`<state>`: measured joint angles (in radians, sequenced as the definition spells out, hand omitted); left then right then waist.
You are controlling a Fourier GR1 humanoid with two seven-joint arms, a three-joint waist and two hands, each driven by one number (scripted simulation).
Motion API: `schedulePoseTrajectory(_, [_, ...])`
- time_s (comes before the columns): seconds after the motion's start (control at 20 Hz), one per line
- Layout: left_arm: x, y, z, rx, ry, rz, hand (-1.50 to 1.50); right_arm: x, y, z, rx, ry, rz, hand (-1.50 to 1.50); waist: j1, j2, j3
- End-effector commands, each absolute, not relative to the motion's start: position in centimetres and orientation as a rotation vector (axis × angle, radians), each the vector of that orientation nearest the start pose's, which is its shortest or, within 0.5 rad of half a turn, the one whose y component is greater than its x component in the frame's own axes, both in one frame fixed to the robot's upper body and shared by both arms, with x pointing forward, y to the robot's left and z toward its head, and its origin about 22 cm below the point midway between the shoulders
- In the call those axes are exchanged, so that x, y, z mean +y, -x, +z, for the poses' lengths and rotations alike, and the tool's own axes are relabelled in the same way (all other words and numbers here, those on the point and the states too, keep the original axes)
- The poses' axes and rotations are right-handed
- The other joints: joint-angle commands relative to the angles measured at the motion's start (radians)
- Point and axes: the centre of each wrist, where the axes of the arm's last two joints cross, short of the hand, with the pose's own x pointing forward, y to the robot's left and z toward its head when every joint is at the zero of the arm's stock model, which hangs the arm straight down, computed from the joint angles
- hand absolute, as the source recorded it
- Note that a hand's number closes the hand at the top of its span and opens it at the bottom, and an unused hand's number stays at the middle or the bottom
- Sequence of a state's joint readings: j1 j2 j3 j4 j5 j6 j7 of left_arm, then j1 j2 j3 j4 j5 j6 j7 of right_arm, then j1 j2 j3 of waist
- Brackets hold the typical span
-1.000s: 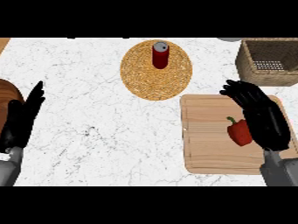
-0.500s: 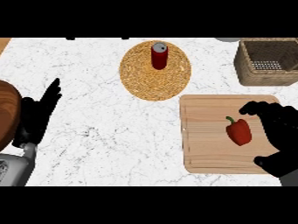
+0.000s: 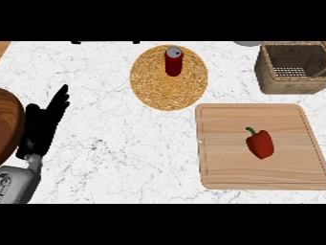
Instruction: Pick the bell pepper from the cutting board and place it in the basket
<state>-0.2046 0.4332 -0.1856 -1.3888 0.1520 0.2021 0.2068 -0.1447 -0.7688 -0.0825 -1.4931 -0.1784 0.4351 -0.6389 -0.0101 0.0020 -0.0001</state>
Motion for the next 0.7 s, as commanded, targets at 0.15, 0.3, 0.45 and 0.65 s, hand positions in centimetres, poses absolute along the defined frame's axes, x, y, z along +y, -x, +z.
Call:
schedulePoseTrajectory(0.15, [28.2, -30.1, 3.9, -1.362, -0.276, -0.214, 0.0, -43.8, -26.7, 19.8, -1.709, 0.066, 1.356, -1.5, 0.013, 0.005, 0.0])
schedulePoseTrajectory(0.3, [28.9, -29.7, 4.3, -1.363, -0.28, -0.216, 0.0, -42.9, -26.2, 19.7, -1.627, -0.035, 1.442, -1.5, 0.012, -0.001, 0.0])
schedulePoseTrajectory(0.45, [27.8, -29.6, 2.8, -1.357, -0.254, -0.206, 0.0, -44.3, -26.5, 20.1, -1.625, -0.061, 1.442, -1.5, 0.016, 0.001, 0.0])
schedulePoseTrajectory(0.65, [26.4, -29.8, 2.6, -1.364, -0.276, -0.212, 0.0, -44.3, -27.1, 18.3, -1.625, -0.045, 1.438, -1.5, 0.02, 0.001, 0.001])
